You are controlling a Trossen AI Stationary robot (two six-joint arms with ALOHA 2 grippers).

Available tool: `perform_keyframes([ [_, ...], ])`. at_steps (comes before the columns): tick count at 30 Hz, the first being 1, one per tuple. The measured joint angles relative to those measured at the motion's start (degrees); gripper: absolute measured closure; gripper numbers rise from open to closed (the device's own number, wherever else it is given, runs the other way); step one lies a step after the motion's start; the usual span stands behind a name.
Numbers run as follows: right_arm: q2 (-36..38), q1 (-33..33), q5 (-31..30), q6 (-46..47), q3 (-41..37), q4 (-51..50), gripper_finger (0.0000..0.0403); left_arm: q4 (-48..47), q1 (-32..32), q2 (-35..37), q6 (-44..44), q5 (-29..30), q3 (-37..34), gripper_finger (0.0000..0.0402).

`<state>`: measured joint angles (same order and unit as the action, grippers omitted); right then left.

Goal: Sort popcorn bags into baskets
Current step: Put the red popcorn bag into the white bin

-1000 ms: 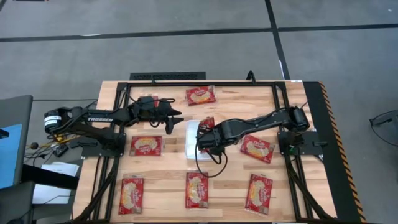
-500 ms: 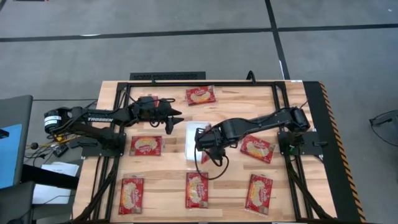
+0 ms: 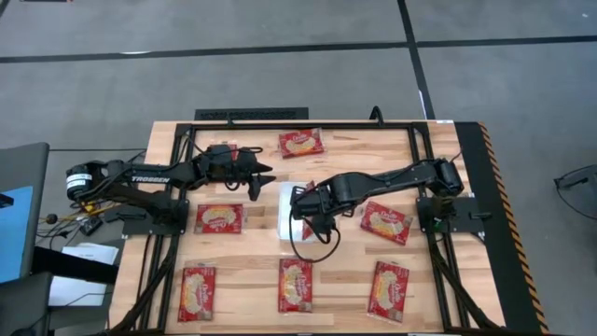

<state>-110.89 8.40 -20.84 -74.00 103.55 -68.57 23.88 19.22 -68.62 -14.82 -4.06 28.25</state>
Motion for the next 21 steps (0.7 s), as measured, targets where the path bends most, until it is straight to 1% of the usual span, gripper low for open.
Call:
perform_keyframes([
  [3, 0.0, -0.3, 0.1, 0.0, 0.0, 0.1, 0.0400, 0.0, 0.0, 0.0, 0.0, 0.3, 0.0, 0.0228],
  [6, -1.9, -0.6, -0.1, -0.2, 0.1, 0.6, 0.0400, 0.0, 0.0, 0.0, -0.5, 0.3, 0.0, 0.0228],
  [10, -4.6, -0.7, -0.6, 0.0, 0.1, -0.9, 0.0400, 0.0, 0.0, 0.0, -0.7, 0.3, 0.0, 0.0228],
  [14, -5.9, -0.5, -1.6, 0.2, 0.2, -0.9, 0.0400, -0.3, -0.3, 0.0, -0.7, 0.3, 0.0, 0.0228],
  [21, -7.4, -0.6, -2.0, 0.4, -0.1, -3.9, 0.0400, -0.4, -0.7, 0.0, -0.4, 0.3, 0.0, 0.0228],
])
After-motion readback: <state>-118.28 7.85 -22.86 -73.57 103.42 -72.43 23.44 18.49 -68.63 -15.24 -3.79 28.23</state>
